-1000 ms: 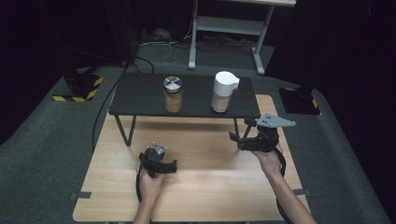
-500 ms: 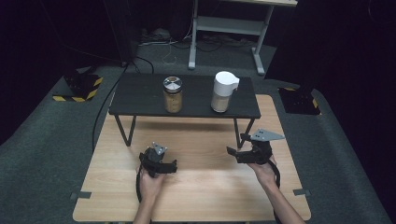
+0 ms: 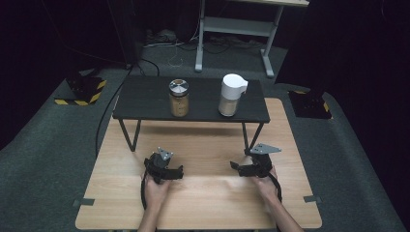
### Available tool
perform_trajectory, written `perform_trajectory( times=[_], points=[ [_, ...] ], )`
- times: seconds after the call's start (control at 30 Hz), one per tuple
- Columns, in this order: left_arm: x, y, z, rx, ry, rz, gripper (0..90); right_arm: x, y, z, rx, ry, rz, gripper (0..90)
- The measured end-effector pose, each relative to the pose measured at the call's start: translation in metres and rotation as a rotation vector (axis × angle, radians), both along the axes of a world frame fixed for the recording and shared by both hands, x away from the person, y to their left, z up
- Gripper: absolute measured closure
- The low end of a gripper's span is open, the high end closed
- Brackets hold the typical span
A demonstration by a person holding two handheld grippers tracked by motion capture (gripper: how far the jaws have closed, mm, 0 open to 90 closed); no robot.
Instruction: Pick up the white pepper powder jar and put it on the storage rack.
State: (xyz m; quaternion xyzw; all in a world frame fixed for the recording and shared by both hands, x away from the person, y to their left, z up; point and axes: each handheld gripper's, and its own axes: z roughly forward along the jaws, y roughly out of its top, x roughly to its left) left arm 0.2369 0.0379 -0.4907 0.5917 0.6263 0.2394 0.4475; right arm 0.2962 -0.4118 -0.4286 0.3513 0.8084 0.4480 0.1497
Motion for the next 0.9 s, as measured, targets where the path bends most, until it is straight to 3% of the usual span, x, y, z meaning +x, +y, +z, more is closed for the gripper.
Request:
perform_trajectory(
  times=[0.23, 0.9],
  points=[
    [0.000, 0.000, 0.000, 0.000, 0.000, 0.000, 1.0, -0.001, 0.005, -0.010, -0.026, 0.011, -0.019, 11.8],
    [0.000, 0.000, 0.000, -0.002, -0.001, 0.000, 1.0, 0.007, 0.018, -0.021, -0.091, 0.058, -0.029, 8.0]
  ],
)
